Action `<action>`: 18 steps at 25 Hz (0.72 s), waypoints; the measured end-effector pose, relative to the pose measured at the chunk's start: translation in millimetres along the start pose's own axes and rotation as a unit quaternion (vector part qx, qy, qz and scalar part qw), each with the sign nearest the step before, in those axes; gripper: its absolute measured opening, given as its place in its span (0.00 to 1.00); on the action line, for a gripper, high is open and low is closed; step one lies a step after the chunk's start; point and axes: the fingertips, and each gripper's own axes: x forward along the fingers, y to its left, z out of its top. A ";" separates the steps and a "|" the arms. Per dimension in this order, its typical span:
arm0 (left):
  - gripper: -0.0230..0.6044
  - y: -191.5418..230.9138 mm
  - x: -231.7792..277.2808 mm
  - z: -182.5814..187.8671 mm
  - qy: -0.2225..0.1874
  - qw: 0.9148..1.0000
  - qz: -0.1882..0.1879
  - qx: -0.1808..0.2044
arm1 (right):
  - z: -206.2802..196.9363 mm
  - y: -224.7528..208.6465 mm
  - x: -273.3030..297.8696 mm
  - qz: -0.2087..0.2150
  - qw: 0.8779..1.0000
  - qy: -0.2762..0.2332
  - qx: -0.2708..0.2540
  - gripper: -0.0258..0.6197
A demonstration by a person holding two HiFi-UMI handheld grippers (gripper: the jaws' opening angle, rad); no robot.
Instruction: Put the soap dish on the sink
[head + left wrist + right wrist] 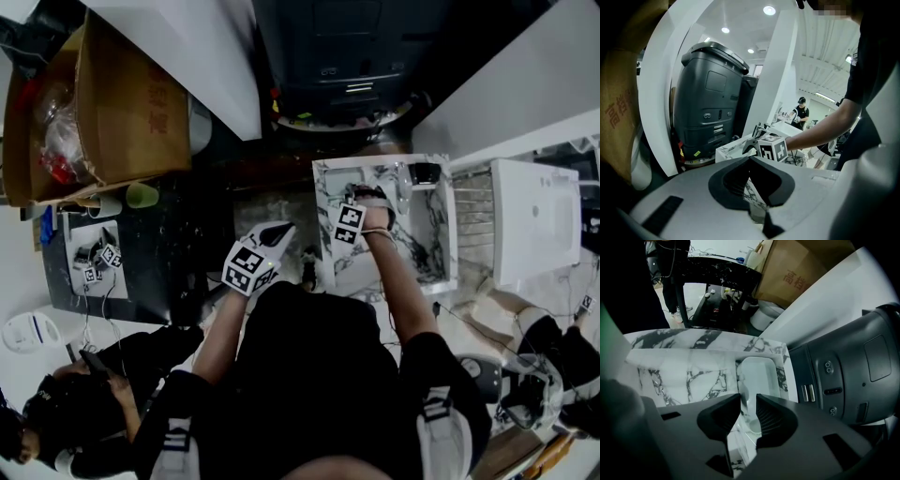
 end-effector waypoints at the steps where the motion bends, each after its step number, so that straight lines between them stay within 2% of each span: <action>1: 0.03 -0.1 -0.2 0.5 -0.001 1.000 0.000 0.000 | -0.2 -0.2 -0.9 -0.001 1.000 0.000 0.000 0.19; 8: 0.03 -4.3 -0.3 2.4 -0.002 1.000 -0.001 0.005 | -2.8 3.2 -8.4 -0.011 1.000 -0.003 0.004 0.23; 18: 0.03 -18.8 0.8 8.3 -0.010 1.000 -0.006 0.014 | -7.2 8.7 -27.7 -0.029 0.999 -0.017 0.023 0.22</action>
